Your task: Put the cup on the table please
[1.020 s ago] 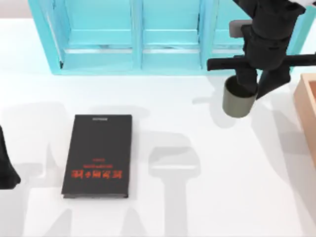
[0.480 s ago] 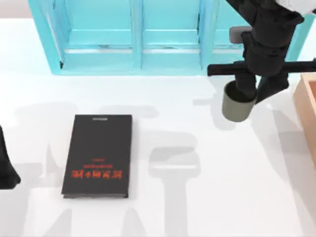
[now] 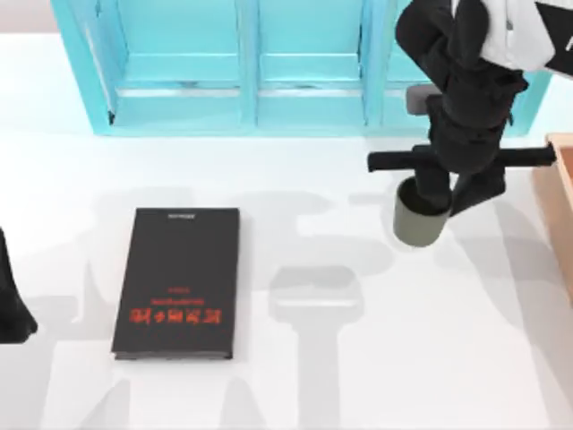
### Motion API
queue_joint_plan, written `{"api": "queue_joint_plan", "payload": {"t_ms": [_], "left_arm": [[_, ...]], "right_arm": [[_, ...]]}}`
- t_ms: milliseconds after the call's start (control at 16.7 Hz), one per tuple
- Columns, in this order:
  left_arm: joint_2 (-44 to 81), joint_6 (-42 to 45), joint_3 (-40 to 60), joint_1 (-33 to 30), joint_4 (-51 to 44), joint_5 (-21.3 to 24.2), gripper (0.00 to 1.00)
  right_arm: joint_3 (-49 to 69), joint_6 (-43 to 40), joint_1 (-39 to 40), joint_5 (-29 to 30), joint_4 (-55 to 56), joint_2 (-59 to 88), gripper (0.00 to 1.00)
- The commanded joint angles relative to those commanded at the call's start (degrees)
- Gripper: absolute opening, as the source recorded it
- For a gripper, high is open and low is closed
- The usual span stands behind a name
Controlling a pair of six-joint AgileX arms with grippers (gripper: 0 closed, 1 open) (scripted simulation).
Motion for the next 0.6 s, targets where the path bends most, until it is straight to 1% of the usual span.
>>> {"api": "queue_joint_plan", "payload": {"t_ms": [180,600], "left_arm": [[0.0,0.0,0.0,0.0,0.0,0.0,1.0],[0.0,0.0,0.0,0.0,0.0,0.0,1.0]], "right_arm": [[-0.03,0.01,0.01,0.0,0.04,0.01,0.0],[-0.03,0.01,0.01,0.0,0.04,0.01,0.53]]}}
